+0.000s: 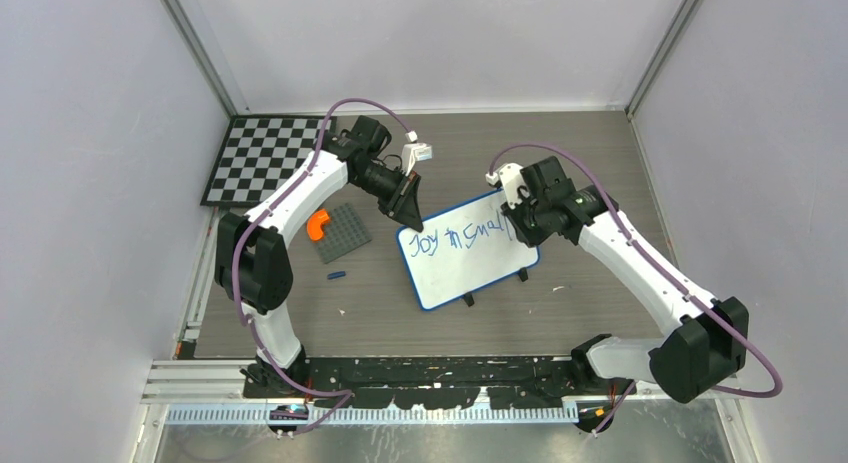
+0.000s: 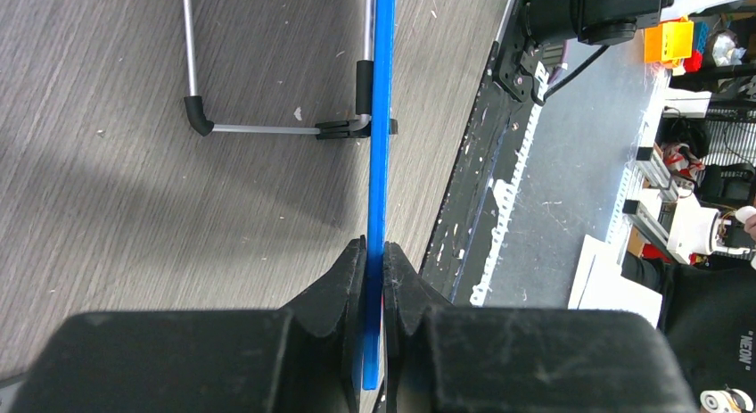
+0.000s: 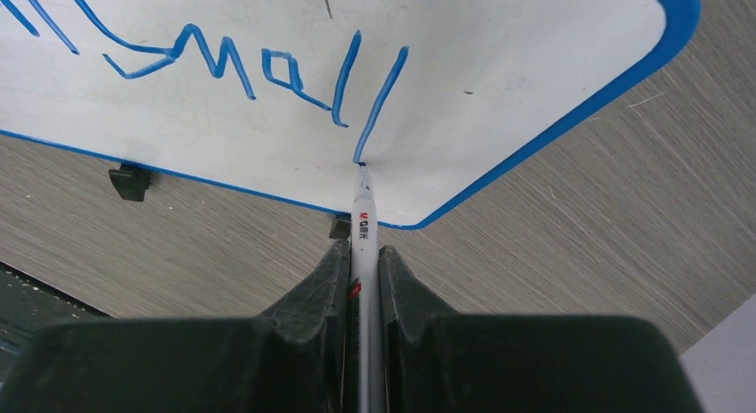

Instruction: Write a sentence on the whiteboard

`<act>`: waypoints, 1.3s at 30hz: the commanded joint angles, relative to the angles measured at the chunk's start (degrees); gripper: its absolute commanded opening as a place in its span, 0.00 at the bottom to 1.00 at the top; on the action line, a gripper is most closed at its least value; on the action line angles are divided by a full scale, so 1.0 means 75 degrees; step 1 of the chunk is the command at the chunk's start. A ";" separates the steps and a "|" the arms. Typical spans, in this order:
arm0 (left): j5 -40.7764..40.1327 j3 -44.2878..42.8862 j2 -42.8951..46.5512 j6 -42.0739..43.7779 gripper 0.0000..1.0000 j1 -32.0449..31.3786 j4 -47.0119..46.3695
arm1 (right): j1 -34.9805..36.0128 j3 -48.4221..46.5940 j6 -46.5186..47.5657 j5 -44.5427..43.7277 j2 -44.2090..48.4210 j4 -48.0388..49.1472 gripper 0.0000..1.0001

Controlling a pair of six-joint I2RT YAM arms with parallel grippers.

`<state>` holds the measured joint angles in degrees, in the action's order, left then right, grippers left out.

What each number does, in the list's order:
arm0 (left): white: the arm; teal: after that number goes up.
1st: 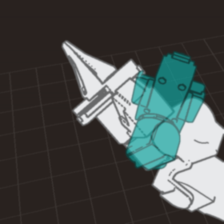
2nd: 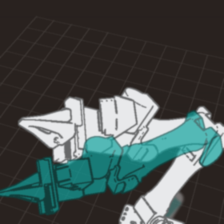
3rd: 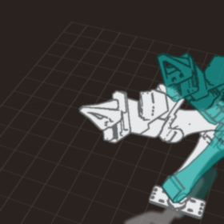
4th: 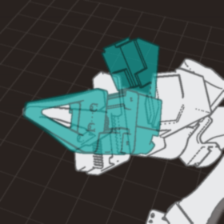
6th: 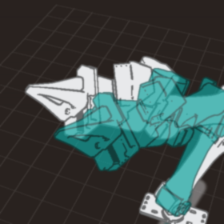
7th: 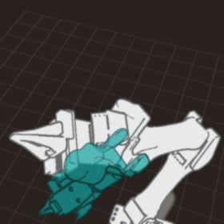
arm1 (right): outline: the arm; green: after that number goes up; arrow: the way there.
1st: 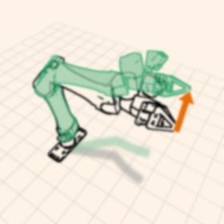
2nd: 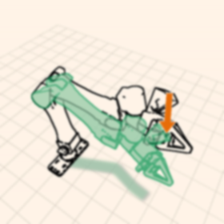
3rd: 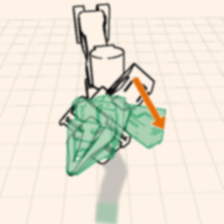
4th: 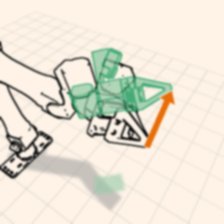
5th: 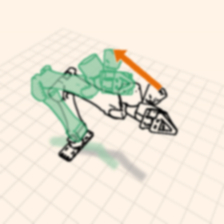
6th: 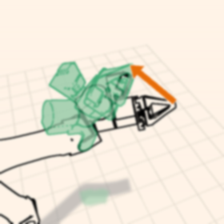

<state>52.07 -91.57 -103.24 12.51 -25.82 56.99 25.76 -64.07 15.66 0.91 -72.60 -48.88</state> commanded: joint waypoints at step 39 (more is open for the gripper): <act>-0.0217 0.0439 0.0026 -0.0145 0.00 -0.0178 -0.0240 | 0.1707 0.0635 -0.0599 0.3045 0.1006 0.1380 0.00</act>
<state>52.23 -89.65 -101.97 12.01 -25.82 54.87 37.58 -60.53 10.15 20.97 -66.13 -44.80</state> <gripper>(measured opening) 0.099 0.187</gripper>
